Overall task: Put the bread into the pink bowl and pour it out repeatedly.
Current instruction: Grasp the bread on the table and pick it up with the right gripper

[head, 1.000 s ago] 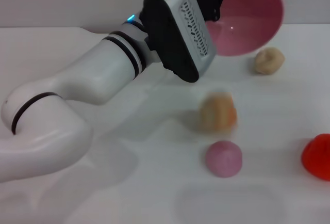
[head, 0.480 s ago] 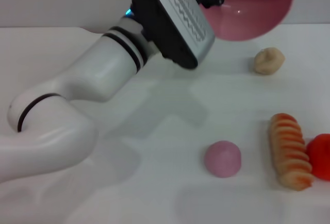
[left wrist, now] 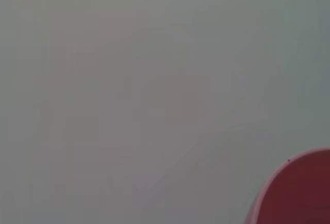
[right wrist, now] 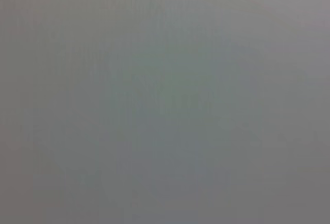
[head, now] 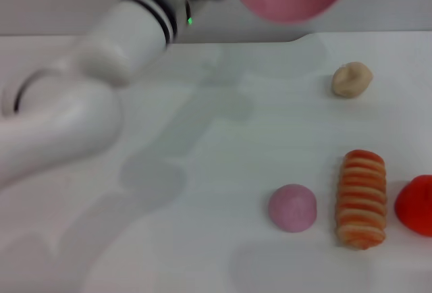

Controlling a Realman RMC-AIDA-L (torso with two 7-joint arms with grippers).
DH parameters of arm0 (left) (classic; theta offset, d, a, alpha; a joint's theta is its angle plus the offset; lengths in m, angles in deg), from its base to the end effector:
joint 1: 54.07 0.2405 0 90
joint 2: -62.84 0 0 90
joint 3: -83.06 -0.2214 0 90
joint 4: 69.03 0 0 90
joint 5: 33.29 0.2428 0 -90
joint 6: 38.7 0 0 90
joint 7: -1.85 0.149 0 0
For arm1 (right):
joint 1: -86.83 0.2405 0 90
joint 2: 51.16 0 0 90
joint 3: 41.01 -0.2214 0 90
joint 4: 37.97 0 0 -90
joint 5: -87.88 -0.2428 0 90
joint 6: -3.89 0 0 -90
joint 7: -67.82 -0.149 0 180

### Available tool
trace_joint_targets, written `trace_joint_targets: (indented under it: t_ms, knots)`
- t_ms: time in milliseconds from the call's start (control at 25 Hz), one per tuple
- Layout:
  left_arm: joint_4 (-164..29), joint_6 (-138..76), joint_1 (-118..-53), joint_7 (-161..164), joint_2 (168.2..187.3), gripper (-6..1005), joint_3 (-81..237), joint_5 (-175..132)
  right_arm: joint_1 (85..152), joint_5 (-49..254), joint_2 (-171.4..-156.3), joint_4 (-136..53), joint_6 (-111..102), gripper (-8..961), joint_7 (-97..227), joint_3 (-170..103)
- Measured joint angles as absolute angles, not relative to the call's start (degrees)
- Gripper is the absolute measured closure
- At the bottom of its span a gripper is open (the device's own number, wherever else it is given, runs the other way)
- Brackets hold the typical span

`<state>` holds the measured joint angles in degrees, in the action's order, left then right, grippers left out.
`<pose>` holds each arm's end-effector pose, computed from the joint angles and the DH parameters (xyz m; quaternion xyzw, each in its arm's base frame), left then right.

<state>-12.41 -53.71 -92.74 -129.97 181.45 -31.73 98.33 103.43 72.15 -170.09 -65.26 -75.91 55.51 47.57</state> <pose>-0.0411 0.4403 -0.0582 -0.8245 0.0424 -0.1983 0.5283 0.2826 0.3428 0.0892 -0.5433 0.1052 0.4649 0.6911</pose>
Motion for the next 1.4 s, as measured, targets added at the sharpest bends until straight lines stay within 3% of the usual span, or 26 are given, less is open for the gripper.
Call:
trace_joint_targets:
  t_ms: [400,640,680,920,1120,1400]
  knots:
    - [-13.07,-12.56,-101.14,-135.27,180.92,953,-5.72,97.4,104.2,72.14,-170.0,-65.13,-71.81,385,54.93,48.99]
    - [-15.04,10.51,-104.55,-131.79,180.03,952,11.28,97.76,105.41,72.16,-169.4,-65.65,-64.25,385,51.51,48.98]
    - [-16.01,19.48,-104.68,-129.72,179.0,952,19.28,97.84,105.75,72.17,-169.19,-65.87,-62.56,385,51.21,48.98]
    - [-16.21,32.54,-101.27,-129.97,175.91,952,26.32,97.87,107.83,72.86,-167.79,-68.41,-48.16,385,50.69,48.96]
    - [-15.93,34.41,-97.14,-129.54,174.85,952,27.82,97.85,111.45,83.3,-166.16,-74.35,-27.42,385,42.48,48.88]
    - [-15.94,34.32,-93.04,-127.53,173.03,952,27.69,97.78,113.96,99.01,-166.04,-92.68,4.13,386,29.73,56.08]
